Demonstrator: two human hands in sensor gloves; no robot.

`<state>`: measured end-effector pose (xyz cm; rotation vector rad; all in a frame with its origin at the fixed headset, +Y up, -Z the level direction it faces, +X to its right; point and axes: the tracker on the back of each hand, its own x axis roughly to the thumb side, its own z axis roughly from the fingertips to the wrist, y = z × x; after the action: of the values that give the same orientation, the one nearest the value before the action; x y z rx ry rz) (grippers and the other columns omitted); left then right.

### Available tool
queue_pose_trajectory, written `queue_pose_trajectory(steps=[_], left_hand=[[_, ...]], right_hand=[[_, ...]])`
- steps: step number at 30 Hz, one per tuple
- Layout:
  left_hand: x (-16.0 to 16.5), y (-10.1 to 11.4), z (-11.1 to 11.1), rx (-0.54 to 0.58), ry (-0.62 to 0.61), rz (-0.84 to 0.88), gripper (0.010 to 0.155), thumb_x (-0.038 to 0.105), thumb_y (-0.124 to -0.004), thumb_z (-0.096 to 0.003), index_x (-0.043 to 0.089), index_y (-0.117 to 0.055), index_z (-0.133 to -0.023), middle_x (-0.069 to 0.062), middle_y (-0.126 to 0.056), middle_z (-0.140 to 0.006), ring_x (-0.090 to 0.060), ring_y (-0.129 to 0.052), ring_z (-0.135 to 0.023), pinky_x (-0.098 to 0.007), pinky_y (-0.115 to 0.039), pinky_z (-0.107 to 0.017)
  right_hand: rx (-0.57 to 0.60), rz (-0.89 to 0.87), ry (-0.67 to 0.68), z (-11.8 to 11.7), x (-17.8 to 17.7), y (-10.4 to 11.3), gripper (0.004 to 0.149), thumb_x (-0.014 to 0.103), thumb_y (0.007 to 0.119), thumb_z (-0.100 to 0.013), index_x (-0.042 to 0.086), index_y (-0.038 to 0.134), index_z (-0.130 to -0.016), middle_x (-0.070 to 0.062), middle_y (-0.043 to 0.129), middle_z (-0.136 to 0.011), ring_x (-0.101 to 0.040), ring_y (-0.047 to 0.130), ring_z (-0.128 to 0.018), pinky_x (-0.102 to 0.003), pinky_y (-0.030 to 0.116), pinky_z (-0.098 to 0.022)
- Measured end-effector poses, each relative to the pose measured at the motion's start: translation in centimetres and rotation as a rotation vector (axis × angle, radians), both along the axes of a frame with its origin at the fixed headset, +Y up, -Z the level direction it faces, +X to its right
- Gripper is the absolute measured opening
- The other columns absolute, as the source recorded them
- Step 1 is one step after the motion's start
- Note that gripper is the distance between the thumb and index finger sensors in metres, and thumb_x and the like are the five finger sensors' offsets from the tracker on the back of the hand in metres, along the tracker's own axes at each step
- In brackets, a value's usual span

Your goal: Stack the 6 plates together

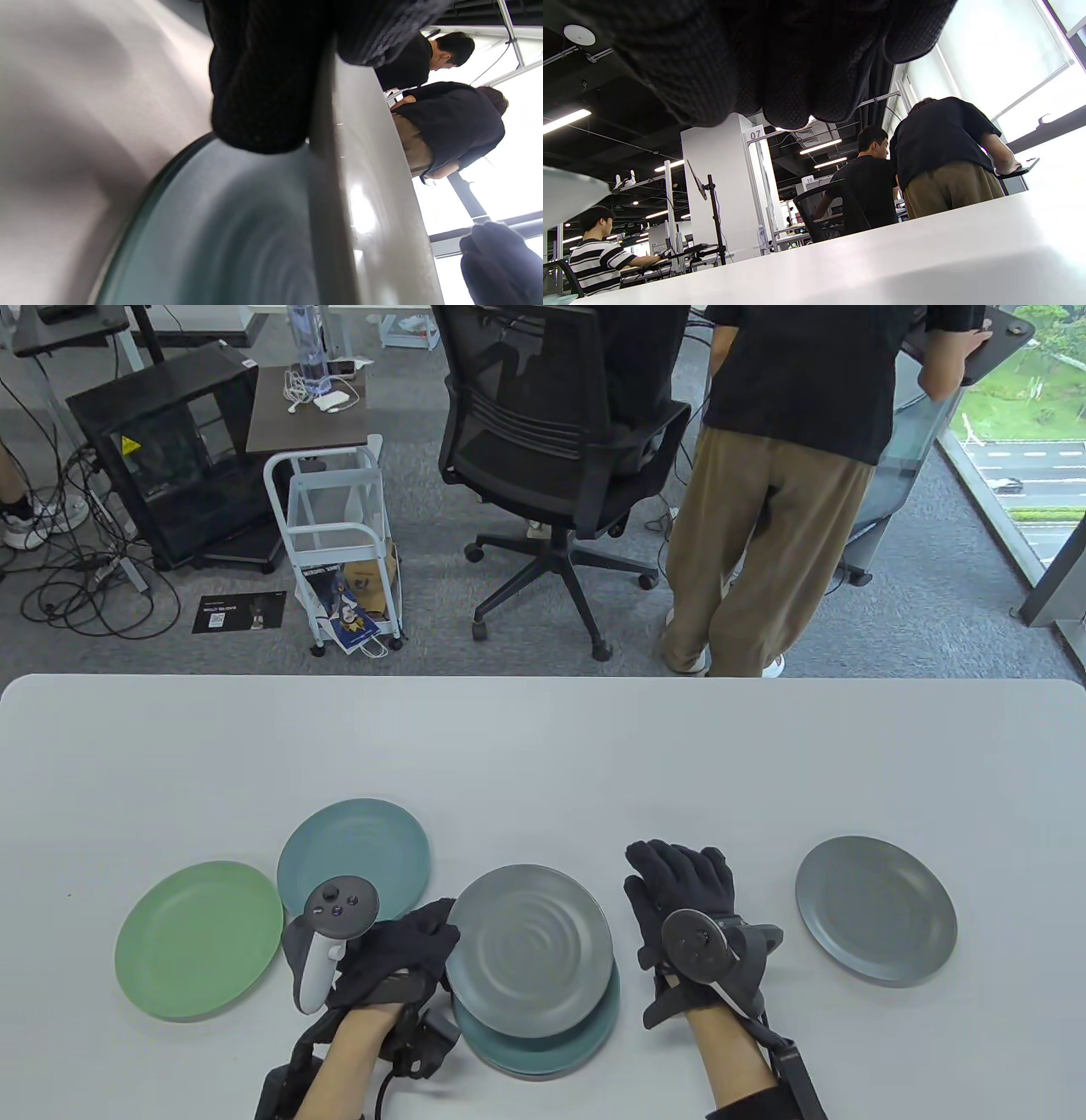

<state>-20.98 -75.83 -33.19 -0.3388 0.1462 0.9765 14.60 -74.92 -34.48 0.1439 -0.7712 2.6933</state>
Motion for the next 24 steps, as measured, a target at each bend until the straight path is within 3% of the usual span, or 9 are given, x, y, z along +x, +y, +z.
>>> queue_pose_trajectory(steps=[12,17,19,24], left_hand=[[0.5,-0.1,-0.1,-0.043,-0.062,-0.081,0.052,0.038,-0.078,-0.0394,0.025,-0.078,-0.089,-0.002,-0.106,-0.045,-0.015,-0.096,-0.069,-0.047,-0.044,-0.081],[0.5,0.4,0.1,-0.015,-0.046,-0.266,0.05,0.047,-0.079,-0.038,0.027,-0.086,-0.083,0.003,-0.107,-0.035,-0.016,-0.099,-0.06,-0.045,-0.047,-0.081],[0.5,0.9,0.3,0.012,0.002,-0.391,0.056,0.054,-0.078,-0.0362,0.024,-0.087,-0.083,0.002,-0.106,-0.034,-0.018,-0.098,-0.059,-0.046,-0.046,-0.081],[0.3,2.2,0.8,0.122,0.155,-0.633,0.053,0.054,-0.077,-0.0366,0.026,-0.089,-0.081,0.002,-0.107,-0.035,-0.017,-0.098,-0.06,-0.044,-0.047,-0.082]], right_hand=[[-0.004,0.004,0.002,0.0,-0.1,0.1,0.043,0.047,0.083,-0.047,0.035,0.075,-0.088,0.01,0.086,-0.092,-0.018,0.083,-0.086,-0.051,0.053,-0.077],[-0.005,0.013,0.004,0.0,-0.1,0.1,0.043,0.047,0.083,-0.047,0.035,0.076,-0.088,0.01,0.086,-0.091,-0.018,0.083,-0.085,-0.051,0.053,-0.077],[-0.011,0.014,0.007,0.0,-0.1,0.1,0.043,0.047,0.083,-0.047,0.035,0.076,-0.088,0.01,0.086,-0.091,-0.018,0.083,-0.085,-0.05,0.053,-0.077],[-0.011,0.014,0.008,0.0,-0.2,0.2,0.042,0.047,0.083,-0.047,0.035,0.076,-0.087,0.01,0.087,-0.091,-0.018,0.083,-0.085,-0.05,0.053,-0.077]])
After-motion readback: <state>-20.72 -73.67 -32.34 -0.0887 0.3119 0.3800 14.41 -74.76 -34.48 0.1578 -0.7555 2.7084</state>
